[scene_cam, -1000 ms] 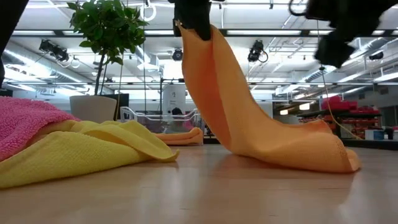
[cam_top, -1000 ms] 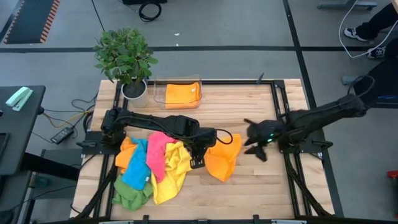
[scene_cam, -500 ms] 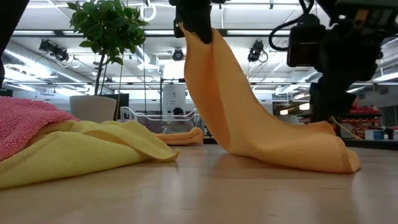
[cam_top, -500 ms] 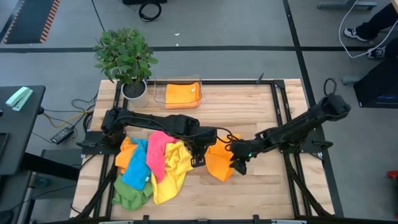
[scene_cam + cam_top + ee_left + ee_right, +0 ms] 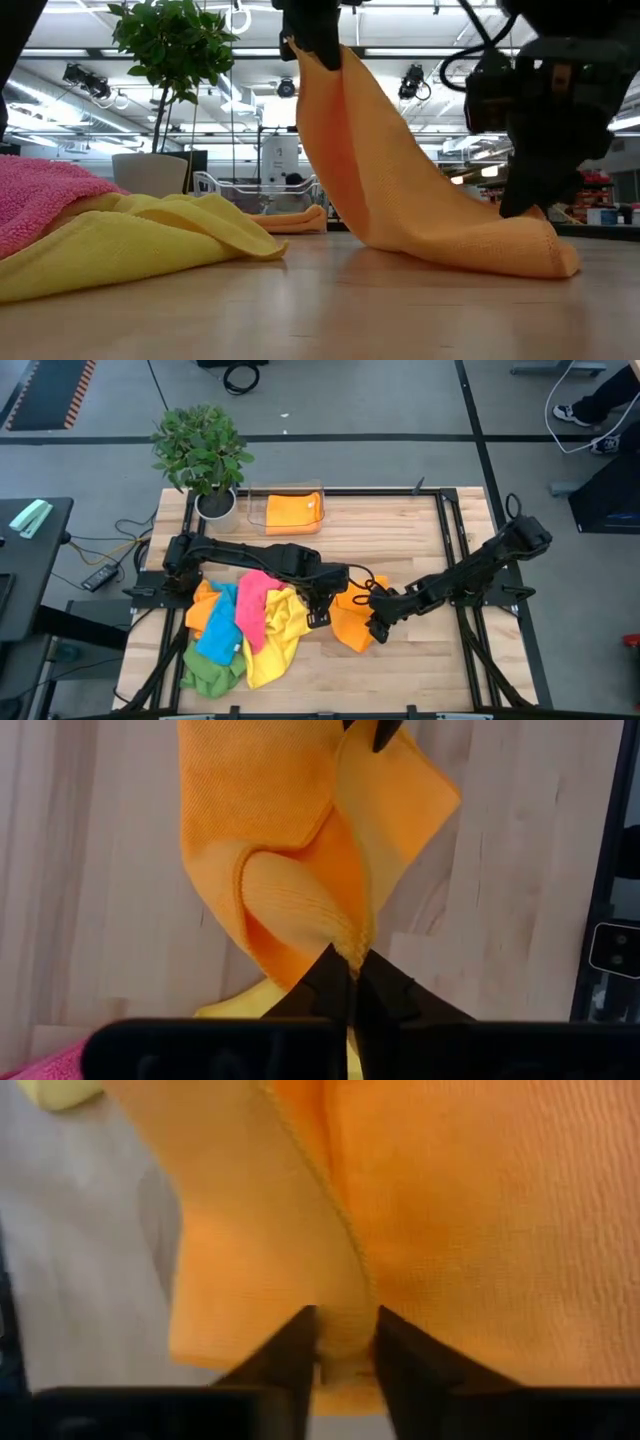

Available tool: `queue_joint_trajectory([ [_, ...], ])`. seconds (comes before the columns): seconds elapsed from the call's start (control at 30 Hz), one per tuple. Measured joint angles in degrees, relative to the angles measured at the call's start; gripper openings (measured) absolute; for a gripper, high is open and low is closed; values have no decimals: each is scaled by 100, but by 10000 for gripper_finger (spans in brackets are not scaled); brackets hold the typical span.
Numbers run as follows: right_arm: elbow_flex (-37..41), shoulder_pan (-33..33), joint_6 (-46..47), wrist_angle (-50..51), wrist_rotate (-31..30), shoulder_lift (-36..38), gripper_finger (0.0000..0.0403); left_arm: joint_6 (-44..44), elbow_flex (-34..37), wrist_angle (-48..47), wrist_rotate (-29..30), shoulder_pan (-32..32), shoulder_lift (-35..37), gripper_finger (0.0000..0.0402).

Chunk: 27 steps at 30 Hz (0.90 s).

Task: Fold microfiber towels
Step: Fold the right orange microfiber cloth

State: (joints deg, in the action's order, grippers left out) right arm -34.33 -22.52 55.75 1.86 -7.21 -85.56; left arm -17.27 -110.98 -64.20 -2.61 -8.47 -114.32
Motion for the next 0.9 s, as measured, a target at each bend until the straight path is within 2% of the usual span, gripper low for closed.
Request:
queue_joint_trajectory([
  [0.1,-47,-55,-169,67,-65,199,25,53,0,-2,0,0,0,8],
  [0.13,-82,-57,-279,105,-65,306,14,58,0,-2,0,2,0,12],
  [0.27,-298,-53,-469,726,-10,998,7,59,0,-2,0,31,0,24],
  [0.47,-1107,-51,-1358,2480,-2,2505,5,78,-141,56,-7,111,148,7],
  [0.6,-2228,35,-2230,4046,-409,3101,4,544,-744,57,-15,262,324,19],
  [0.73,-3720,386,-3431,5874,-1233,3134,3,1233,-1803,-52,47,623,398,14],
  [0.8,-4431,692,-4334,6409,-1683,3050,3,1637,-2352,-149,270,870,398,7],
  [0.9,-5356,1314,-5803,6633,-2015,2888,3,2143,-2265,402,385,1320,589,11],
])
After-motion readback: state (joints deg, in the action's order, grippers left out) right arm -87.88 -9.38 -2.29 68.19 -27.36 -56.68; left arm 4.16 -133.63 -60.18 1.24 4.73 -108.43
